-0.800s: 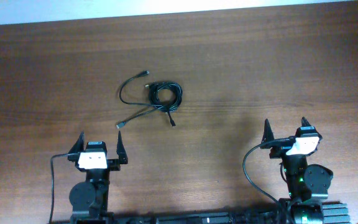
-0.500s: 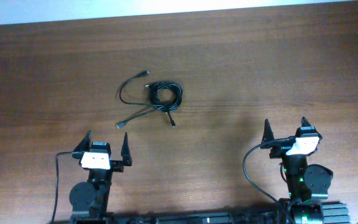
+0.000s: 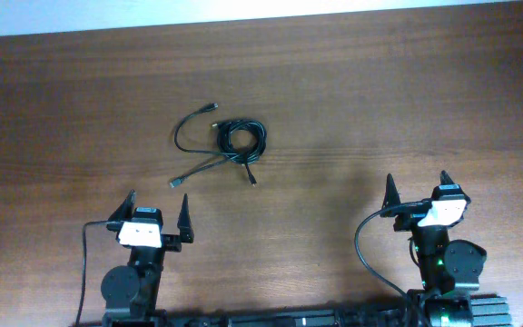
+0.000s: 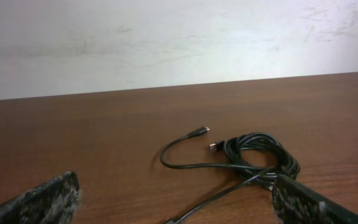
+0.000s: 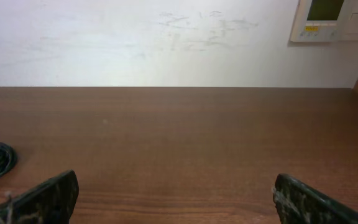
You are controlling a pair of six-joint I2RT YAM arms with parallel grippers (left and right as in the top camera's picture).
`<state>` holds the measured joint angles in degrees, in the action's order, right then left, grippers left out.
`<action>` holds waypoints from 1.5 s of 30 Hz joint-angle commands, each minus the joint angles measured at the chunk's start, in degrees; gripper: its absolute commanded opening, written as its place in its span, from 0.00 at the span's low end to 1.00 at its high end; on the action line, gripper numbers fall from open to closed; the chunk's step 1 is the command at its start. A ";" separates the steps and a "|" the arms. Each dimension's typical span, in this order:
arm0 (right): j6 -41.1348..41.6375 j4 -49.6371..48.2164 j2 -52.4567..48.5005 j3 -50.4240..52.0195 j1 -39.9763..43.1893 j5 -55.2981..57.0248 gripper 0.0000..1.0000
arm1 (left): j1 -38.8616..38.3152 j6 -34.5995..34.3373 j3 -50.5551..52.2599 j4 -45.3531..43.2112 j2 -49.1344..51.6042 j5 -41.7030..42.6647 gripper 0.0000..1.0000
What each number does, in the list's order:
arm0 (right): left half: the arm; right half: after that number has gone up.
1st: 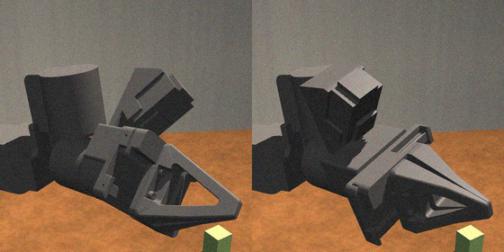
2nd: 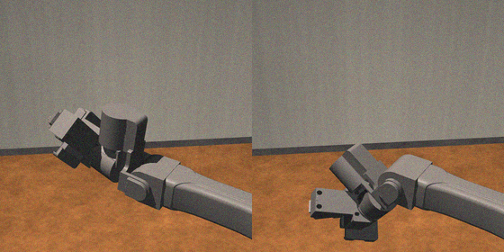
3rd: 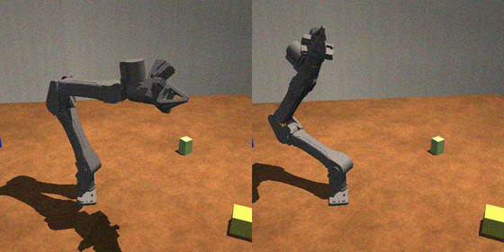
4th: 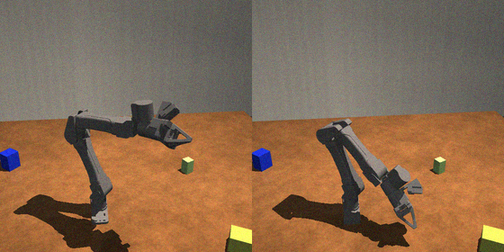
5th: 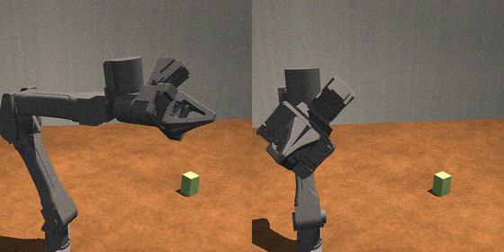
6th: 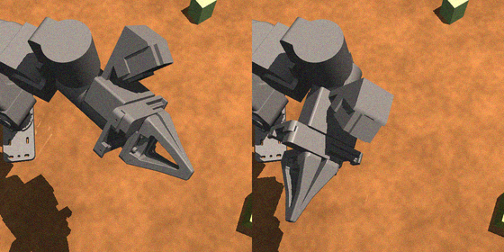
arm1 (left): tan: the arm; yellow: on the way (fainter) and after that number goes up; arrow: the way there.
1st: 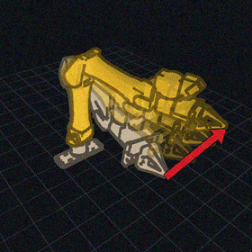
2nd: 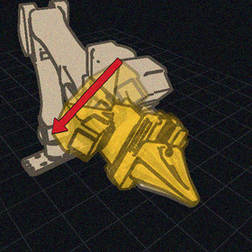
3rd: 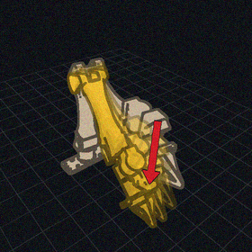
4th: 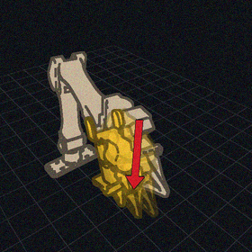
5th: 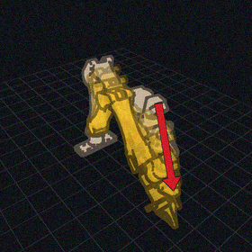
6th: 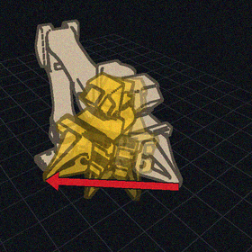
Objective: Untangle cables
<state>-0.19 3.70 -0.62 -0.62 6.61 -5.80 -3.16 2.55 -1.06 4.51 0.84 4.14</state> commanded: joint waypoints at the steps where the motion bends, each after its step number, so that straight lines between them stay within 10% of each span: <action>1: 0.07 0.39 0.44 0.31 0.15 0.28 0.98 | -0.17 -0.52 0.52 -0.22 -0.50 0.59 0.99; 32: 0.07 0.39 0.42 0.31 0.17 0.28 0.99 | -0.17 3.76 0.52 -0.76 -0.50 -5.40 0.99; 45: 0.07 0.39 0.42 0.31 0.17 0.28 0.99 | -0.17 2.21 -19.52 7.02 14.45 10.14 0.99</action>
<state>-0.21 3.70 -0.58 -0.62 6.61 -5.80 -3.16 4.95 -12.40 8.19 7.81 11.20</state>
